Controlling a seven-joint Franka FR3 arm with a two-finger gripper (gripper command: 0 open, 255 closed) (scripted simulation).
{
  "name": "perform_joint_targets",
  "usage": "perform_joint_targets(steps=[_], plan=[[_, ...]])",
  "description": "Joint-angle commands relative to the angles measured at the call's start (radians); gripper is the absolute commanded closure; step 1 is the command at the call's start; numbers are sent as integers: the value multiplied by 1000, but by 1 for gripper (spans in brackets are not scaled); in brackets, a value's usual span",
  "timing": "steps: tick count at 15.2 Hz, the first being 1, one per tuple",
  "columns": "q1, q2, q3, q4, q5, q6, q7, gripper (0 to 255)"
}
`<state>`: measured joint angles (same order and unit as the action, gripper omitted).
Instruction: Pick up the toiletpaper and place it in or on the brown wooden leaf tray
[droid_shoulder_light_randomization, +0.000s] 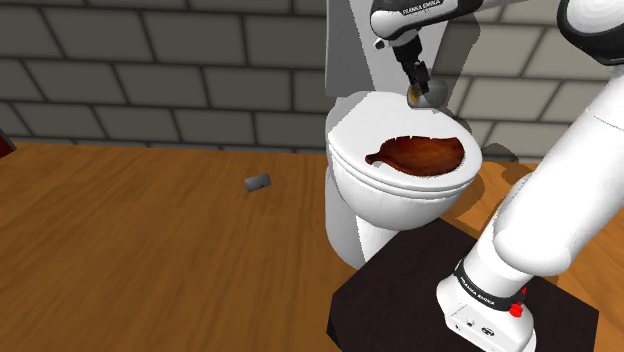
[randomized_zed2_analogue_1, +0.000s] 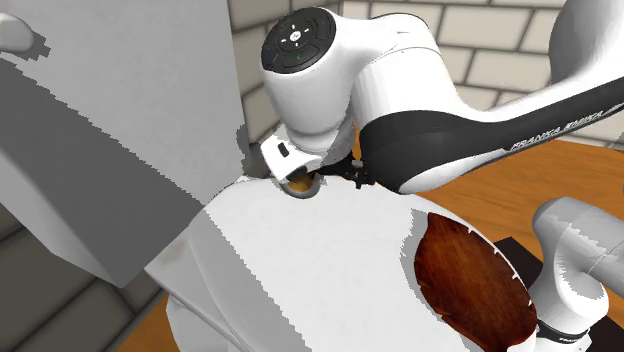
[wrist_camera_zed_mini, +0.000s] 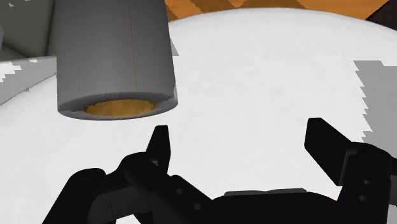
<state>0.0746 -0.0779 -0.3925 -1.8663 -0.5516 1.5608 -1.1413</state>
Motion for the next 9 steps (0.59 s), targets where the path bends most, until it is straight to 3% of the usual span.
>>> perform_joint_targets(steps=[1, 3, 9], plan=[[-5, 88, -13, 51, -34, 29, -116, 0], [-13, 156, -18, 90, -66, 58, -208, 0], [-34, 147, -34, 16, -81, 131, -198, 0]])
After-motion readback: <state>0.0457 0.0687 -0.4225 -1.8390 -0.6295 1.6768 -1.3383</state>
